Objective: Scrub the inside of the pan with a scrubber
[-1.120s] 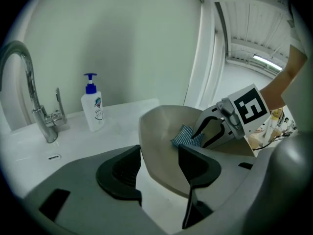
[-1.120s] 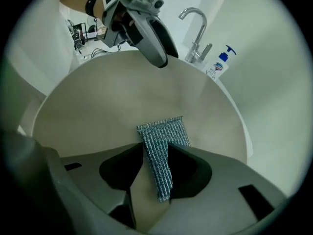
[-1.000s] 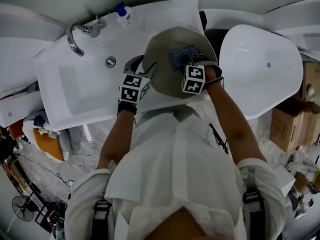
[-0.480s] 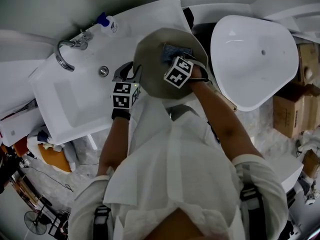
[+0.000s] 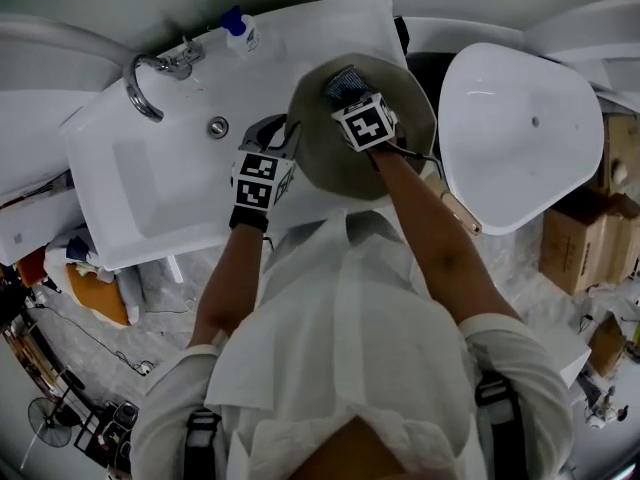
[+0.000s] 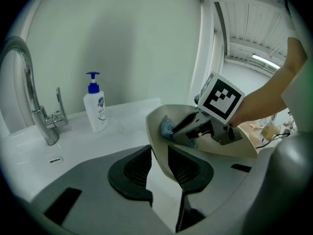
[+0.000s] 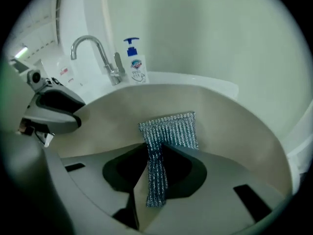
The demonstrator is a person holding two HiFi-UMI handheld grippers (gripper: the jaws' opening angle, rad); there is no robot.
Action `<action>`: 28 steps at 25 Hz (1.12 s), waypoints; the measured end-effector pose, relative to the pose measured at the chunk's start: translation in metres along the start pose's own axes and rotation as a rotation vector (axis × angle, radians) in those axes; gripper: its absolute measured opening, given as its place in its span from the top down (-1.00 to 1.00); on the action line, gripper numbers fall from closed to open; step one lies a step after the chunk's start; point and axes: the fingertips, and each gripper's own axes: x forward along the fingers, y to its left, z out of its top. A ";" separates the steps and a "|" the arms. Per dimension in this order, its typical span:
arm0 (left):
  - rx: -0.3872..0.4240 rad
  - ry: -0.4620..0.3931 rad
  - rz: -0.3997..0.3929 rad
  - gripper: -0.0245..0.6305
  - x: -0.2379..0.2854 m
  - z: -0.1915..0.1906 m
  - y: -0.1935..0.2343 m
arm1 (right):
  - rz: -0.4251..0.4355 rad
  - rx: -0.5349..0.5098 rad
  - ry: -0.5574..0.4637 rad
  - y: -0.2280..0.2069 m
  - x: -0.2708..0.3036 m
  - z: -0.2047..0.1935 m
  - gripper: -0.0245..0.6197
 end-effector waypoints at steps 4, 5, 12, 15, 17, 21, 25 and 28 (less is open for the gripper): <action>-0.010 -0.004 -0.009 0.57 0.000 0.000 0.000 | 0.113 0.084 -0.076 0.027 0.003 0.017 0.62; -0.013 -0.005 -0.012 0.57 0.000 0.001 0.000 | 0.147 0.092 -0.095 0.035 0.003 0.022 0.63; -0.037 -0.011 -0.032 0.50 -0.001 0.001 -0.001 | 0.392 0.085 -0.101 0.088 -0.009 0.019 0.63; -0.055 -0.014 -0.042 0.49 -0.002 0.002 -0.003 | 0.522 0.071 -0.054 0.108 -0.016 0.008 0.64; -0.062 -0.014 -0.046 0.47 -0.002 0.002 -0.003 | 0.564 0.075 -0.045 0.113 -0.016 0.006 0.64; -0.068 -0.011 -0.043 0.46 -0.001 0.002 -0.003 | 0.474 0.116 -0.087 0.089 -0.006 0.017 0.64; -0.055 -0.007 -0.039 0.47 -0.001 0.002 -0.004 | 0.304 0.293 -0.180 0.037 0.002 0.037 0.64; -0.051 -0.007 -0.034 0.48 -0.001 0.001 -0.003 | 0.127 0.401 -0.223 -0.006 -0.003 0.037 0.64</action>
